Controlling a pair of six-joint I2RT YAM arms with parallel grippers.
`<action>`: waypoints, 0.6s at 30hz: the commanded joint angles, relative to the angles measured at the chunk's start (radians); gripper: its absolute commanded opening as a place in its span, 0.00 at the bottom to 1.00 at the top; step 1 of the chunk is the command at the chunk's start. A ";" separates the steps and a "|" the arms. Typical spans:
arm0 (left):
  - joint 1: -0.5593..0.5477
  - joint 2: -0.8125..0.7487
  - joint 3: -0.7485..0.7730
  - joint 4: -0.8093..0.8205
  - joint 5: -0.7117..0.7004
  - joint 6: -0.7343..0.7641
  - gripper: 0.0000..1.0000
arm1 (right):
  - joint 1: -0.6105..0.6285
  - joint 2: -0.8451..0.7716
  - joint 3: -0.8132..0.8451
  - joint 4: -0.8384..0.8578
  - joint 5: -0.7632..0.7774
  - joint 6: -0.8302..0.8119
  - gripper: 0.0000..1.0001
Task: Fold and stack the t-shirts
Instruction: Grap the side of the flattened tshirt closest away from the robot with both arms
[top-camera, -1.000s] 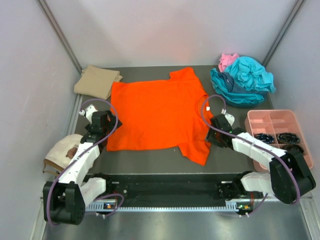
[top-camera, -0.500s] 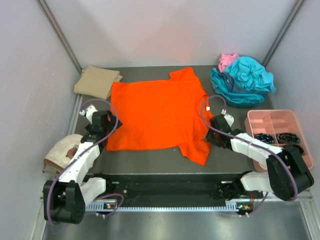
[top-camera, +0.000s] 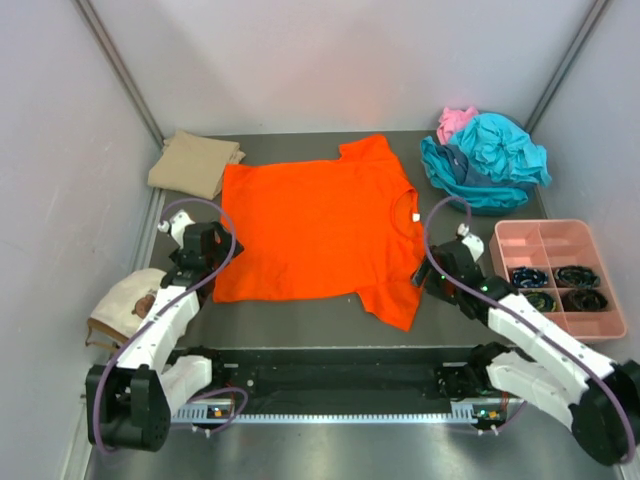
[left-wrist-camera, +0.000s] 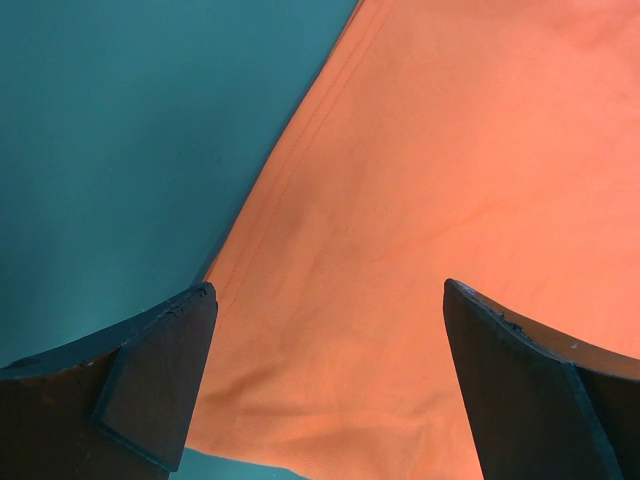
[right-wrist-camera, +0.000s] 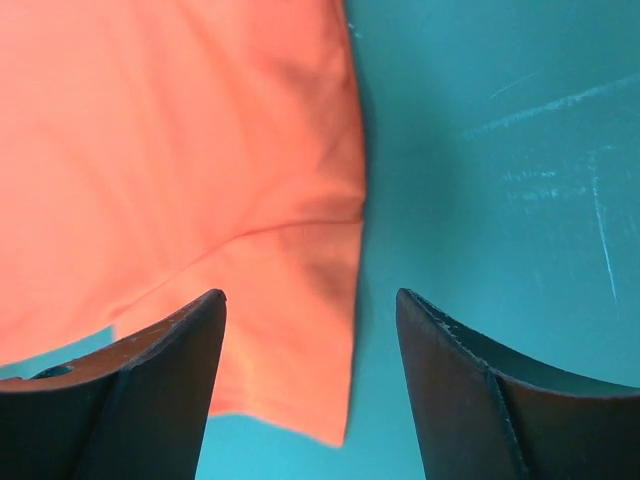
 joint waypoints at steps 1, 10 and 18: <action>0.001 -0.043 -0.010 0.013 -0.028 -0.002 0.99 | 0.015 -0.162 -0.028 -0.131 -0.034 0.022 0.69; 0.001 -0.035 -0.016 -0.005 0.004 -0.037 0.99 | 0.113 -0.336 -0.132 -0.231 -0.108 0.100 0.68; 0.001 -0.050 -0.018 -0.021 0.010 -0.039 0.99 | 0.299 -0.233 -0.158 -0.171 -0.039 0.201 0.67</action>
